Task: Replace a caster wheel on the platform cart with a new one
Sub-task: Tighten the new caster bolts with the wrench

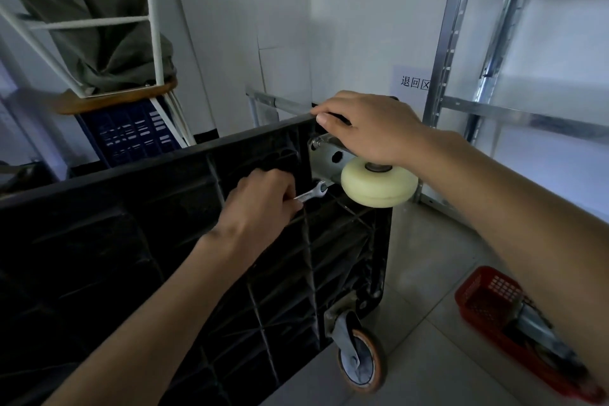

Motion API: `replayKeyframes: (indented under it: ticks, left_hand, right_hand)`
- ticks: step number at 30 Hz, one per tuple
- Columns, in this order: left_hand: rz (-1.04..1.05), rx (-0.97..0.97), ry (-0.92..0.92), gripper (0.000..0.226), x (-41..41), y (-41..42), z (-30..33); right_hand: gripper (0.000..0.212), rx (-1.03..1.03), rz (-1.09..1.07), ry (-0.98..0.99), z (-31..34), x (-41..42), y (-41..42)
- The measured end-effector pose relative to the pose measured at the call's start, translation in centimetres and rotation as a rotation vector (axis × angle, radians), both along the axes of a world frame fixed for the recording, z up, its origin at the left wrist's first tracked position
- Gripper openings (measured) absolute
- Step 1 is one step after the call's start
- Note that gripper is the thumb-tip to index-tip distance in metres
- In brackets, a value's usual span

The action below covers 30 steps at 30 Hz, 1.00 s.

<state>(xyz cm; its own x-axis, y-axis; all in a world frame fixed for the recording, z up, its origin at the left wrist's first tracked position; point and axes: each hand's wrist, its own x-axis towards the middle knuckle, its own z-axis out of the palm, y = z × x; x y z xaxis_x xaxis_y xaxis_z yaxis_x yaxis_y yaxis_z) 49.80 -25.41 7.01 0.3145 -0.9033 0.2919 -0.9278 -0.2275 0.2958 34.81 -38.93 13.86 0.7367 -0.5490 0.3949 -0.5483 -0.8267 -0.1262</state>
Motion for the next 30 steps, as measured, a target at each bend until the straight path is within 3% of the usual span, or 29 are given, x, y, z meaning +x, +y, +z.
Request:
replayKeyframes:
  ticks: [6, 13, 22, 30]
  left_hand:
    - [0.05, -0.098, -0.064, 0.021, -0.5, 1.7, -3.7]
    - [0.023, -0.162, 0.171, 0.02, -0.9, 1.3, -6.7]
    - [0.022, -0.214, 0.193, 0.018, -1.3, 0.0, -8.4]
    - [0.076, -0.255, 0.323, 0.017, -2.8, -0.9, -9.6]
  right_hand:
    - [0.036, 0.002, 0.002, -0.021, -0.2, 0.1, -0.1]
    - [0.036, 0.01, -0.005, -0.025, -0.2, 0.2, 0.0]
    - [0.035, 0.024, -0.01, -0.039, -0.3, 0.0, 0.1]
    - [0.035, 0.013, -0.006, -0.055, -0.5, 0.2, -0.2]
